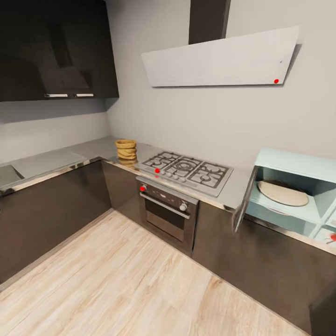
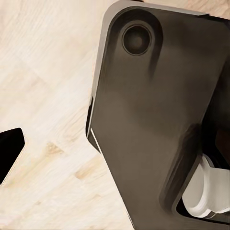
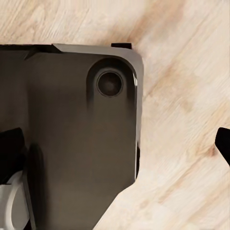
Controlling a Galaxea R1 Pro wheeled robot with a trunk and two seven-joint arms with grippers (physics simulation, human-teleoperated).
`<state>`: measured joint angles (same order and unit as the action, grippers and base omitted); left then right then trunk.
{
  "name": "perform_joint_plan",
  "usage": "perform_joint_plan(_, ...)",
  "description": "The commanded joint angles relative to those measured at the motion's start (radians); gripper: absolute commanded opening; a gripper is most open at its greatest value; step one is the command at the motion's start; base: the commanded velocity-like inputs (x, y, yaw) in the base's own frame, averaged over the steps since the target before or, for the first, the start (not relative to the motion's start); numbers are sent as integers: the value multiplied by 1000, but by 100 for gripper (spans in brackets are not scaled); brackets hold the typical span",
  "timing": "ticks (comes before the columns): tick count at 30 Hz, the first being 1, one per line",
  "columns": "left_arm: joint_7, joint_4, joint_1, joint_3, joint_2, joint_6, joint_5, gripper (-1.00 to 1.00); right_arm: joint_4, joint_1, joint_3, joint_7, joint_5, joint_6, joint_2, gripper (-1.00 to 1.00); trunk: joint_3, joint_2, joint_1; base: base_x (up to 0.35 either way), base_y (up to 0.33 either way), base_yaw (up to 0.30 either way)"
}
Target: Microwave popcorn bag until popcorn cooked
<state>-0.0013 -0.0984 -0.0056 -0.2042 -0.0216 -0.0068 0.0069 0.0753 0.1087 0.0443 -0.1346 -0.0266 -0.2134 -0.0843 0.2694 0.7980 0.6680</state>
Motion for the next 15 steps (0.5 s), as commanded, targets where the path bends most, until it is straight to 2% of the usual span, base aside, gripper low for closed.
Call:
perform_joint_plan(1, 0, 0, -1, -3, 0, -1, 1, 100, 4, 2, 5, -2, -3, -9, 0, 100, 1, 1, 0, 182, 269, 164)
perform_joint_plan(15, 0, 0, -1, -2, 0, -1, 1, 100, 4, 2, 5, -3, -3, -13, 1, 100, 1, 1, 0, 237, 228, 245)
